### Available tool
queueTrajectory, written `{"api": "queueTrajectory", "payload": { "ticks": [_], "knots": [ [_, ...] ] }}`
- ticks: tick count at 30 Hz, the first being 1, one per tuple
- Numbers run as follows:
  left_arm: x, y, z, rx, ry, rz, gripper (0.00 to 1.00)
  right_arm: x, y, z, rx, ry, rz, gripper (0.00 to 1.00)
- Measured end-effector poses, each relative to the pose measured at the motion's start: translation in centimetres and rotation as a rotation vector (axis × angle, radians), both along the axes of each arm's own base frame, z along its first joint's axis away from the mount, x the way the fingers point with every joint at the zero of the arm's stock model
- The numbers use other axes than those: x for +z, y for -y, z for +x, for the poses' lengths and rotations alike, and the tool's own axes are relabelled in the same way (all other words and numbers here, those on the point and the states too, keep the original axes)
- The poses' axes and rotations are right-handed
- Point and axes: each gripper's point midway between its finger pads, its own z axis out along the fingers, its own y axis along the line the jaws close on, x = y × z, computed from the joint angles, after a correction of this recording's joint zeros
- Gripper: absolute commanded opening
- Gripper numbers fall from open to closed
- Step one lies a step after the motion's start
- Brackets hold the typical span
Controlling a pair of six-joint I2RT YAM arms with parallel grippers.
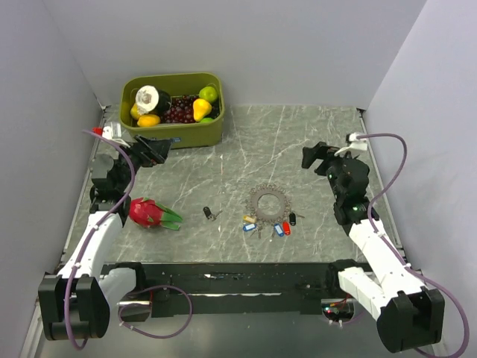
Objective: Put the keys on the keyring
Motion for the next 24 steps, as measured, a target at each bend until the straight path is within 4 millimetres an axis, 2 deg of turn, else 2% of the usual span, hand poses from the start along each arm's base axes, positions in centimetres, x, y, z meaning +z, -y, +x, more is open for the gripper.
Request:
{"api": "queueTrajectory", "payload": {
  "ticks": [3,6,9,12,13,15,17,19,20,24],
  "knots": [
    [-0.1,-0.3,0.1,0.020,-0.011,-0.012,0.96,-2.0,-1.7,-0.2,0.093,-0.098,0.008,1.00],
    [-0.7,-0.1,0.3,0.004,-0.031,-0.018,0.96,-3.0,-3.6,0.3,0.188,-0.152,0.033,1.00],
    [-2.7,1.1,1.0,-0.045,-0.101,-0.019,0.96,-5.2,-5.6,0.2,0.257,-0.236,0.056,1.00],
    [-5.6,3.9,2.2,-0.088,-0.242,0.021,0.96,-8.1,-9.3,-0.2,0.330,-0.374,0.012,0.97],
    [-6.1,5.0,2.5,-0.107,-0.269,0.035,0.96,-8.8,-10.7,-0.4,0.361,-0.407,-0.003,0.95],
    [-7.2,7.7,3.0,-0.162,-0.342,0.071,0.96,-10.8,-13.4,-1.1,0.417,-0.496,-0.045,0.88],
    [-8.5,10.0,3.6,-0.209,-0.412,0.098,0.96,-12.5,-15.3,-1.8,0.449,-0.564,-0.083,0.78],
    [-9.8,12.1,4.1,-0.241,-0.472,0.133,0.96,-14.8,-15.9,-2.9,0.452,-0.642,-0.116,0.78],
    [-10.7,13.3,4.1,-0.259,-0.503,0.154,0.96,-15.8,-15.5,-3.5,0.436,-0.682,-0.129,0.78],
    [-15.3,18.9,2.2,-0.392,-0.633,0.229,0.99,-18.3,-12.8,-5.1,0.326,-0.783,-0.169,0.79]
  ]
}}
